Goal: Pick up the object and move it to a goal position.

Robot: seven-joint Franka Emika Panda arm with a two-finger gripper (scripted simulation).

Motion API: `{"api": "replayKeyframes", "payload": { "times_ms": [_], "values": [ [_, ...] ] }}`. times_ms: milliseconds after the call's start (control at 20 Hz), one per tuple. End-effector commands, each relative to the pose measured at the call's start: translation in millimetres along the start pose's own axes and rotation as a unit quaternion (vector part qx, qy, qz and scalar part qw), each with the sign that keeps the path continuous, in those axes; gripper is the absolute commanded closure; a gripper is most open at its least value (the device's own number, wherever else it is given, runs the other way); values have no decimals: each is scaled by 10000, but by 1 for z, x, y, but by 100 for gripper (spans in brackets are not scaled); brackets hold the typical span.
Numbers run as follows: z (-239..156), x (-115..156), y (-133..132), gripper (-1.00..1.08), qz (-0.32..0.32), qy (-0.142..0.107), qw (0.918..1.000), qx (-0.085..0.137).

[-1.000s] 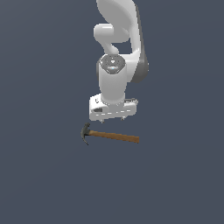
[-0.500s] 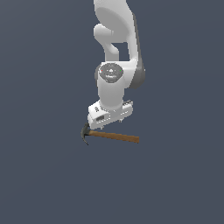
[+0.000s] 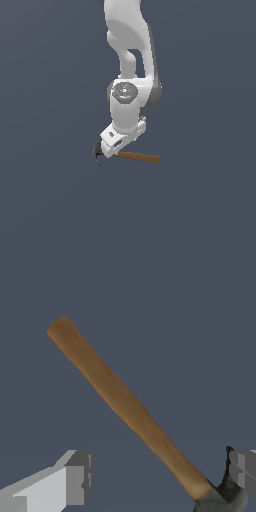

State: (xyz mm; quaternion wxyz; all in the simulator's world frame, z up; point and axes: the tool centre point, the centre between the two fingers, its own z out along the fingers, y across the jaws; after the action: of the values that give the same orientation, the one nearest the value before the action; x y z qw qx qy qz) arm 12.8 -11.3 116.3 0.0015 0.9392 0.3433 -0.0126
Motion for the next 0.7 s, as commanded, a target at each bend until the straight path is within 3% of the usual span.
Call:
{"api": "replayKeyframes", "payload": {
  "times_ms": [0,300,650],
  "values": [
    [6,0,2,-92,-355,8,9994,-9],
    [21,2,8,-92,-1180,32,9930,-26],
    [36,3,13,-92,-2060,68,9785,-44]
  ]
}}
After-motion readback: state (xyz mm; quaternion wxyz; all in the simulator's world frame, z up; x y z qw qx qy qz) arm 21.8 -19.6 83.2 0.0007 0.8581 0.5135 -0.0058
